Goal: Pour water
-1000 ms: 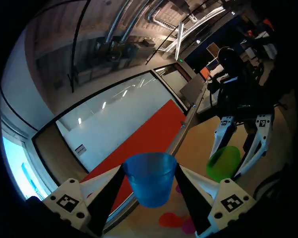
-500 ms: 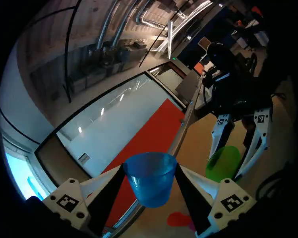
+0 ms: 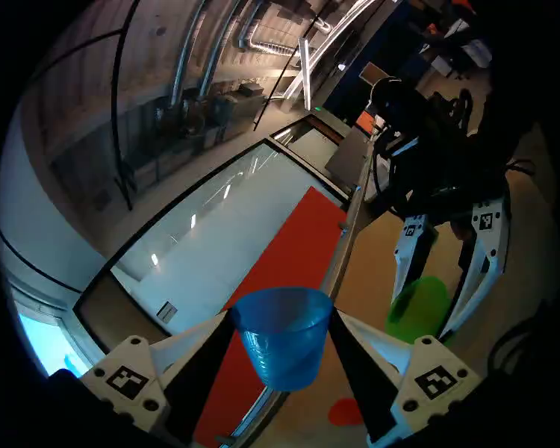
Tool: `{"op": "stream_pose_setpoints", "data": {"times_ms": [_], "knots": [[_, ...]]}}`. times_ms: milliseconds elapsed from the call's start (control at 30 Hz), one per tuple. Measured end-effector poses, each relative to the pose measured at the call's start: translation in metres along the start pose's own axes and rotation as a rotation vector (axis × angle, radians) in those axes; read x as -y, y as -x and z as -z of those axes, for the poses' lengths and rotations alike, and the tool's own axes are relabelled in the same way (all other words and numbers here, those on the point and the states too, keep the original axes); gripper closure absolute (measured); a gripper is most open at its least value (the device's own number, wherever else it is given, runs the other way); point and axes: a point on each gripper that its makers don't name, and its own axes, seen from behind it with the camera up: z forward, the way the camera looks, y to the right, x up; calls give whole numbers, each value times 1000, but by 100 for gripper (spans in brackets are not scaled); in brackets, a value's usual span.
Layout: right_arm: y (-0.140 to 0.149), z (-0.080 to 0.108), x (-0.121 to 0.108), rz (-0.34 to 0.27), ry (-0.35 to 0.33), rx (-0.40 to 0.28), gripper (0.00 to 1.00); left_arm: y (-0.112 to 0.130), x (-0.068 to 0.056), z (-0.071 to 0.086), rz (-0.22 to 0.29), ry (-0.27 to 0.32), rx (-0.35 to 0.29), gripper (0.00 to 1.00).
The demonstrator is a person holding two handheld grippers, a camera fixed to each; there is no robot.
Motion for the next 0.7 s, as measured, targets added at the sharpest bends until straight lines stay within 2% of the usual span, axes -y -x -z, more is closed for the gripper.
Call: {"op": "stream_pose_setpoints", "data": {"times_ms": [700], "knots": [[-5,-5,-2,-6,-2,-9,8,-4,-1,-4,-96,6,-4,12]]}}
